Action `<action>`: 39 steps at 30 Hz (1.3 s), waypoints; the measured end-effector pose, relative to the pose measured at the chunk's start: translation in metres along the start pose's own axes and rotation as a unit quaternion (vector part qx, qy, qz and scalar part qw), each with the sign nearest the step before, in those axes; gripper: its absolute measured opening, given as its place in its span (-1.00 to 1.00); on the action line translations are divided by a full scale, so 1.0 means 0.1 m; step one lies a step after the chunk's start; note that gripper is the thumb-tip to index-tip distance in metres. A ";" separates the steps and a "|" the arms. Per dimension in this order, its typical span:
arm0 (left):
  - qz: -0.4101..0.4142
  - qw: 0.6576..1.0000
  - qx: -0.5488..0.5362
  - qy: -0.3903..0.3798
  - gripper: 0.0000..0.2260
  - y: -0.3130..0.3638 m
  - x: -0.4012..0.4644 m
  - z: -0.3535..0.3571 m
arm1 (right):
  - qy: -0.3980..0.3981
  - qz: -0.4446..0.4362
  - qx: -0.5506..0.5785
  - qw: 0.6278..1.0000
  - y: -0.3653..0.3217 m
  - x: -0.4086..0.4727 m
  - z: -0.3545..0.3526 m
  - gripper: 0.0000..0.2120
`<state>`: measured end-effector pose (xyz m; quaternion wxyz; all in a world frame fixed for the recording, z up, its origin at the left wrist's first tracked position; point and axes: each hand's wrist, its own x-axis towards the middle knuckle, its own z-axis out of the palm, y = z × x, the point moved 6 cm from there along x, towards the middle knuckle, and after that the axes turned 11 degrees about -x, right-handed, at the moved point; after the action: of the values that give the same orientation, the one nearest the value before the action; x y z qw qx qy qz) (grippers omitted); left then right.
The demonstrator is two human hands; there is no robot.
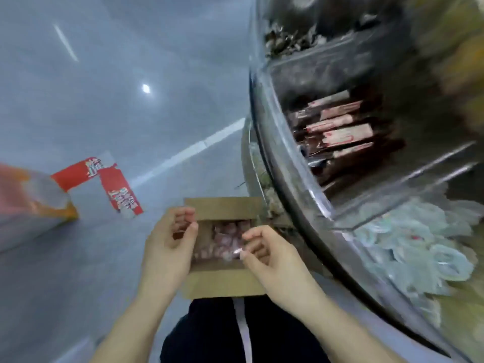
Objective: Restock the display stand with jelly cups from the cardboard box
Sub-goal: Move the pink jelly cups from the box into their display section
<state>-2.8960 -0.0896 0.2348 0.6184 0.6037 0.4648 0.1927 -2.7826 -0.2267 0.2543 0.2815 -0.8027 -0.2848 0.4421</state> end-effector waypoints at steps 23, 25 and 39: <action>-0.102 0.860 0.439 -0.239 -0.61 -5.20 1.55 1.40 | -0.207 0.010 -0.564 0.800 4.00 2.77 2.62 -0.69; -0.148 0.864 0.426 -0.221 -0.54 -5.05 1.44 1.28 | -0.186 0.087 -0.486 0.850 3.89 2.68 2.45 -0.67; -0.046 0.989 -0.120 -0.076 -0.62 -0.67 0.17 -0.15 | 0.005 -0.042 0.182 0.982 0.05 0.52 0.53 -0.60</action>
<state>-2.9213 -0.0806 0.1698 0.7279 0.5161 0.4175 0.1718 -2.8044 -0.1827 0.1982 0.4426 -0.7278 -0.2310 0.4701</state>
